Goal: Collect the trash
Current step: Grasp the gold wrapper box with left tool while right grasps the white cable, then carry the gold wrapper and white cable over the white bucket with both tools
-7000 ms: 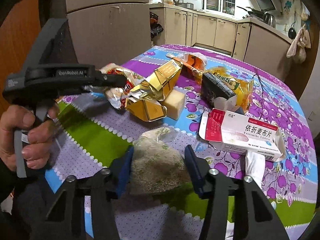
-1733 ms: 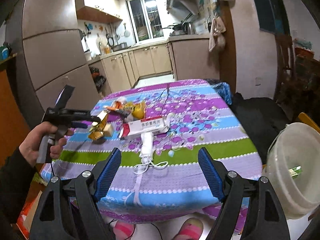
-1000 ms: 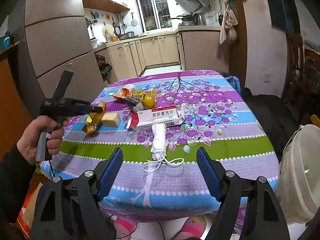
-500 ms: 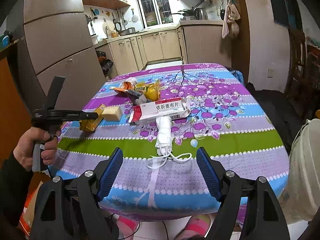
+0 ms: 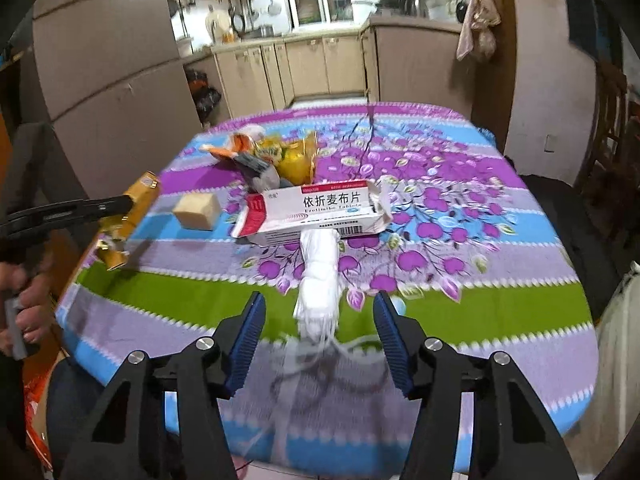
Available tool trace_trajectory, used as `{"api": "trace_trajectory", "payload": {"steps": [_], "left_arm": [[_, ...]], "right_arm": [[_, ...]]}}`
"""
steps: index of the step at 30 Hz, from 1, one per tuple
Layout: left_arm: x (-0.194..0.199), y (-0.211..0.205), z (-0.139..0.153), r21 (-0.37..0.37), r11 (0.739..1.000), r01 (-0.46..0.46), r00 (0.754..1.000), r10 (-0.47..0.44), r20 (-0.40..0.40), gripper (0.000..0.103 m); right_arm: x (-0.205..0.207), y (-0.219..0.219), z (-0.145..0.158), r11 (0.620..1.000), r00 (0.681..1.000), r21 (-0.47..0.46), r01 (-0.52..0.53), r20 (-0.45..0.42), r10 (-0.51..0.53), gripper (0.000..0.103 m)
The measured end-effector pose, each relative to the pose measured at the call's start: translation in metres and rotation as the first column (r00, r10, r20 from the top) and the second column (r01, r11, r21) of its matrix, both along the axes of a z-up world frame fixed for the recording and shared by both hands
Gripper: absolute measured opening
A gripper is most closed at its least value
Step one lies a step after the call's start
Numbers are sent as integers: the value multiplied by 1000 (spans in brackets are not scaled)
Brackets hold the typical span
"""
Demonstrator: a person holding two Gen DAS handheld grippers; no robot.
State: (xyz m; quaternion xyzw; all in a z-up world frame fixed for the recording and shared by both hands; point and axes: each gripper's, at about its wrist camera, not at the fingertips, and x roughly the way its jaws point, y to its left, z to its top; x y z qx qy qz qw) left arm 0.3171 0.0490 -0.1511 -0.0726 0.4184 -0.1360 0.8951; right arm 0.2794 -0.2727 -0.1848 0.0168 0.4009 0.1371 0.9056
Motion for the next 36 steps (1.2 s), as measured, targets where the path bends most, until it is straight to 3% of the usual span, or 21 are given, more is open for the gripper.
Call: {"api": "trace_trajectory", "payload": {"steps": [8, 10, 12, 16, 23, 29, 32, 36], "left_arm": [[-7, -3, 0, -2, 1000, -2, 1000, 2, 16, 13], [-10, -4, 0, -1, 1000, -3, 1000, 3, 19, 13], [-11, -6, -2, 2, 1000, 0, 1000, 0, 18, 13], [-17, -11, 2, -6, 1000, 0, 999, 0, 41, 13], [-52, -33, 40, 60, 998, -35, 980, 23, 196, 13], [-89, -56, 80, 94, 992, -84, 937, 46, 345, 13], [-103, -67, 95, 97, 990, -100, 917, 54, 395, 13], [-114, -79, 111, 101, 990, -101, 899, 47, 436, 13]], "right_arm": [[32, 25, -23, 993, 998, -117, 3, -66, -11, 39], [31, 27, -25, 992, 999, -127, 10, -49, -17, 38], [30, 27, -26, 992, 999, -128, 18, -42, -23, 27], [21, 26, -23, 992, 999, -117, 37, -1, -37, 27], [-26, 24, 36, 992, 969, -71, 100, 232, -81, 27], [-67, 24, 105, 994, 890, -9, 111, 446, -95, 27], [-79, 23, 127, 994, 863, 13, 105, 496, -98, 27], [-89, 17, 140, 994, 850, 30, 101, 517, -102, 27]]}}
